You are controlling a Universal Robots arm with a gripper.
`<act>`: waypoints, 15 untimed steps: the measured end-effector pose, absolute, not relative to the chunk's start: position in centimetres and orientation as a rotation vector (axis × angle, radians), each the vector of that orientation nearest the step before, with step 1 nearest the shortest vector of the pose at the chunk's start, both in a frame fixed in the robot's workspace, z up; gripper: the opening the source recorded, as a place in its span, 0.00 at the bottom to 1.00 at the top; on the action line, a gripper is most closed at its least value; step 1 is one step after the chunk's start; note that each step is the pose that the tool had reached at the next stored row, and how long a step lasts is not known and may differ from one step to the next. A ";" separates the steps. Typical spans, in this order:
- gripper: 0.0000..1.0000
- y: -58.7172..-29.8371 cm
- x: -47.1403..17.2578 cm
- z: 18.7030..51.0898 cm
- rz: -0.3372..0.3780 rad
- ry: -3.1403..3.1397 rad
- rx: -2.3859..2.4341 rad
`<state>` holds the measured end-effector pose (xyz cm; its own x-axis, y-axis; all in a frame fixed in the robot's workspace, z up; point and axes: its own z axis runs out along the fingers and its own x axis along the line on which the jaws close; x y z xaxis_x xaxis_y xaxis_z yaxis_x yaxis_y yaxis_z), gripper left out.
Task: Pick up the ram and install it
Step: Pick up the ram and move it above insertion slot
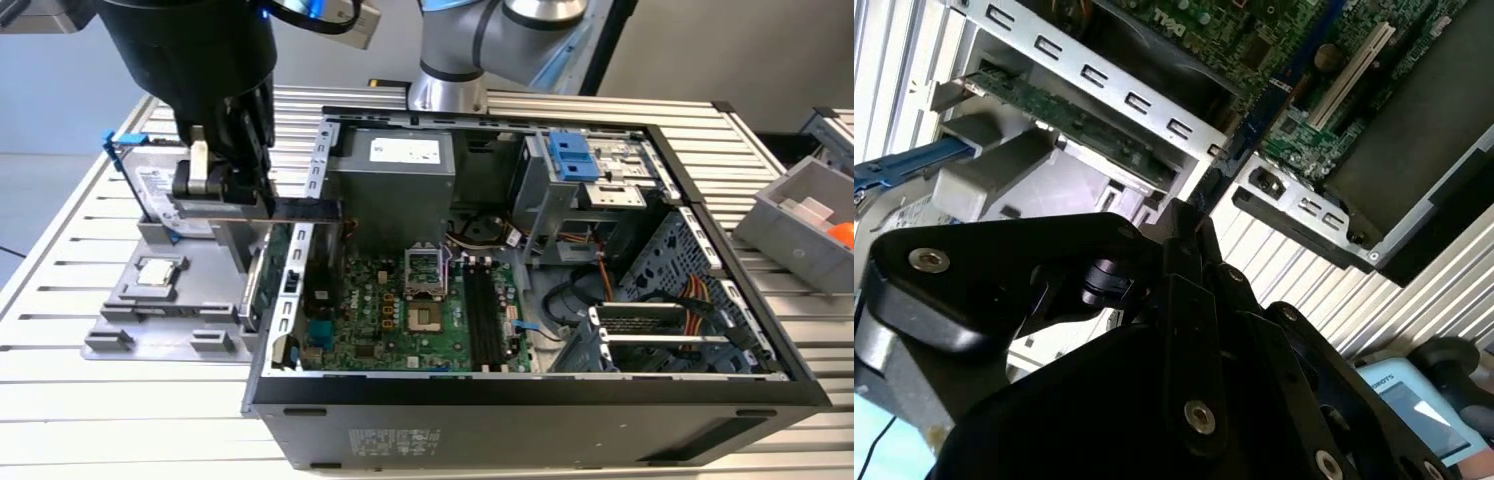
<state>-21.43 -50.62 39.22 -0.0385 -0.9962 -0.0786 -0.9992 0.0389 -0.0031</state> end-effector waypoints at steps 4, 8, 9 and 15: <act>0.00 -50.6 -20.9 39.2 0.081 2.221 -2.136; 0.00 -50.6 -20.4 39.2 0.081 2.221 -2.136; 0.00 -50.6 -20.2 39.2 0.081 2.221 -2.136; 0.00 -50.5 -19.3 39.2 0.081 2.221 -2.136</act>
<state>-19.34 -50.54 39.22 -0.0385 -0.9962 -0.0787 -0.9992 0.0388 -0.0031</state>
